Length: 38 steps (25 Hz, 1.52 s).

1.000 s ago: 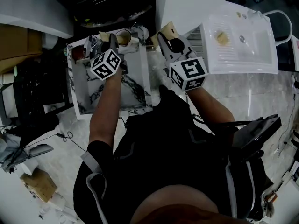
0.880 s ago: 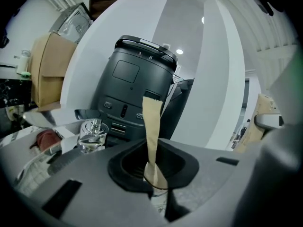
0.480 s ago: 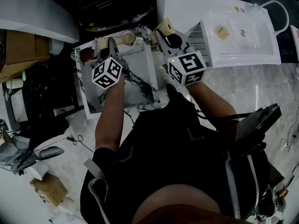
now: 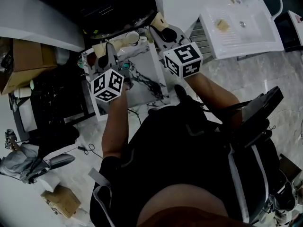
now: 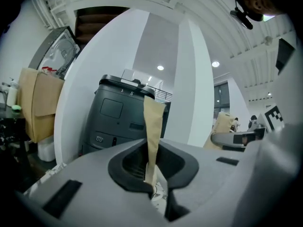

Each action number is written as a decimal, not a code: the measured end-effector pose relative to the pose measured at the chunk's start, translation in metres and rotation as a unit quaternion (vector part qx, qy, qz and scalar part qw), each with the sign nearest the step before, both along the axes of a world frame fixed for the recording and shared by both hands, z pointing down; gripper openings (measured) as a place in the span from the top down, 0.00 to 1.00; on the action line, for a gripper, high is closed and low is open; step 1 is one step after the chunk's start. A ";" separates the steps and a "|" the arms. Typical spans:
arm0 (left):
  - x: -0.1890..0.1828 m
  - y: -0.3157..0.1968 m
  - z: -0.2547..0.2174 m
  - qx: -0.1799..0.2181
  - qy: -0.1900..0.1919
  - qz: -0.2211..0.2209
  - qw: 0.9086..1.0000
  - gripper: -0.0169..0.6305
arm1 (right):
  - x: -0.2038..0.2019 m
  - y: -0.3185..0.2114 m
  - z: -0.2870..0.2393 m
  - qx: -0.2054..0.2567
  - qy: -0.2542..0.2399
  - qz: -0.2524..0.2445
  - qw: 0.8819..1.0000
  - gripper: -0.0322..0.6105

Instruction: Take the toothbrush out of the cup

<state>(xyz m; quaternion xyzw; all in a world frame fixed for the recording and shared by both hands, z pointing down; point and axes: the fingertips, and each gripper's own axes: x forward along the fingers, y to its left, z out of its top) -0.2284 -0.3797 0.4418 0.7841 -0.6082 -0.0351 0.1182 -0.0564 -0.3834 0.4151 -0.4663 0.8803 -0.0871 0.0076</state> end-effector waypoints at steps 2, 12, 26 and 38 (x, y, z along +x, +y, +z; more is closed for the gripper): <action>0.000 0.010 -0.010 0.008 -0.010 -0.001 1.000 0.92 | -0.004 0.002 -0.004 0.003 -0.001 0.000 1.000 0.87; -0.005 0.049 -0.026 0.005 -0.012 0.000 1.000 0.92 | -0.024 0.021 -0.020 0.012 0.000 -0.015 1.000 0.87; -0.010 0.078 -0.036 0.009 -0.016 -0.007 1.000 0.93 | -0.039 0.034 -0.028 0.017 0.022 -0.032 0.999 0.87; -0.012 0.081 -0.047 0.024 -0.005 -0.013 1.000 0.93 | -0.045 0.034 -0.029 0.022 0.022 -0.041 0.999 0.87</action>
